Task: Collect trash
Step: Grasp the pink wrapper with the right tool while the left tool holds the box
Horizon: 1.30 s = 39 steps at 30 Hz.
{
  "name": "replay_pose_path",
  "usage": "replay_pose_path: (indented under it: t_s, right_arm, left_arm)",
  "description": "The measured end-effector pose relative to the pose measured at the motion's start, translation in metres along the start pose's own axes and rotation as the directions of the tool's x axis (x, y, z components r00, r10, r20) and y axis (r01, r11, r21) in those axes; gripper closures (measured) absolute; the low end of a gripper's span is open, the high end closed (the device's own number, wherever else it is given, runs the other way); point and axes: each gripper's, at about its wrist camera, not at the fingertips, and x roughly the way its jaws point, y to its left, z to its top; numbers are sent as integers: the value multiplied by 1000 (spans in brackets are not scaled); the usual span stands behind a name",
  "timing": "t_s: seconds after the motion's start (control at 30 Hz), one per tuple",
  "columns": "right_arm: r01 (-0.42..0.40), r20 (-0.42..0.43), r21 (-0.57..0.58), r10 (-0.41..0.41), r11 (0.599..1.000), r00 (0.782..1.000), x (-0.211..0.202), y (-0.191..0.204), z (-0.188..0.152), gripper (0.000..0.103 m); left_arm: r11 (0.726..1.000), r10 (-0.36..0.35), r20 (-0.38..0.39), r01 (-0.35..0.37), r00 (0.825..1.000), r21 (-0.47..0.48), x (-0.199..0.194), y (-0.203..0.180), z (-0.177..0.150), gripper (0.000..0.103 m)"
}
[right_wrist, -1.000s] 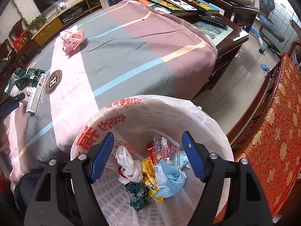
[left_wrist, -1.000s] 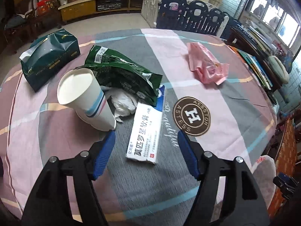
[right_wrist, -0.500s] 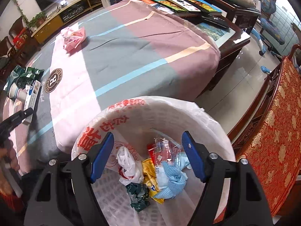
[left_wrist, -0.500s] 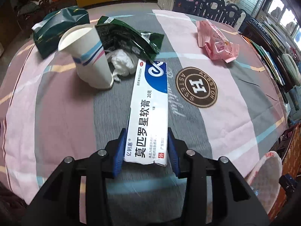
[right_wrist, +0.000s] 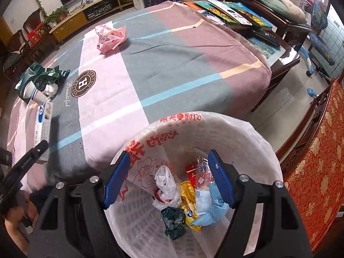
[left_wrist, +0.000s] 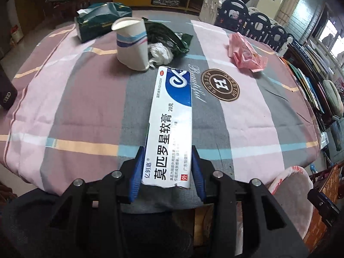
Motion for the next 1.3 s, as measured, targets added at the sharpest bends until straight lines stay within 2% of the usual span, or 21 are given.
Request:
replay_pose_path:
  t_s: [0.03, 0.13, 0.27, 0.37, 0.5, 0.57, 0.67, 0.8, 0.9, 0.97, 1.0, 1.03, 1.13, 1.23, 1.3]
  right_arm:
    - [1, 5, 1, -1, 1000, 1000, -1, 0, 2, 30]
    - [-10, 7, 4, 10, 1000, 1000, 1, 4, 10, 30]
    - [-57, -9, -43, 57, 997, 998, 14, 26, 27, 29]
    - [-93, -38, -129, 89, 987, 995, 37, 59, 53, 29]
    - [-93, 38, -192, 102, 977, 994, 55, 97, 102, 29]
    - [-51, 100, -220, 75, 974, 992, 64, 115, 129, 29]
    - [27, 145, -276, 14, 961, 989, 87, 140, 169, 29]
    - [92, 148, -306, -48, 947, 988, 123, 166, 219, 28]
    - [165, 142, -339, -123, 926, 982, 155, 182, 249, 20]
    - [171, 75, -385, -154, 907, 985, 177, 185, 253, 23]
    - [175, 56, -404, -167, 898, 984, 185, 185, 249, 32]
    - [183, 59, -414, -175, 892, 983, 188, 185, 243, 36]
    - [131, 57, -431, -117, 893, 991, 178, 176, 219, 56]
    - [23, 12, -423, -20, 906, 1000, 152, 157, 183, 63]
    - [-28, -2, -416, 29, 909, 1000, 134, 146, 156, 64]
  left_arm:
    - [1000, 19, 13, -19, 1000, 2, -6, 2, 2, 61]
    - [1000, 17, 43, -17, 999, -10, -19, 11, 8, 61]
    - [998, -24, -1, 24, 1000, -50, -7, 20, 4, 61]
    - [997, -40, -26, 38, 999, -60, 2, 19, -2, 61]
    - [998, -45, -11, 44, 999, -49, 1, 18, -5, 61]
    - [997, -50, -21, 48, 999, -58, 3, 19, -5, 61]
    - [995, -61, -22, 59, 998, -75, 3, 23, -5, 61]
    - [995, -63, -39, 60, 997, -74, 8, 22, -5, 61]
    - [995, -66, -51, 62, 997, -76, 12, 22, -5, 61]
    - [994, -70, -58, 65, 996, -82, 14, 23, -4, 61]
    - [994, -75, -62, 70, 995, -90, 16, 25, -4, 61]
    - [993, -79, -64, 73, 995, -95, 16, 26, -4, 61]
    - [993, -79, -61, 73, 995, -94, 16, 25, -5, 61]
    - [993, -76, -54, 70, 996, -95, 15, 26, -5, 61]
    - [993, -69, -50, 64, 996, -100, 14, 27, -5, 61]
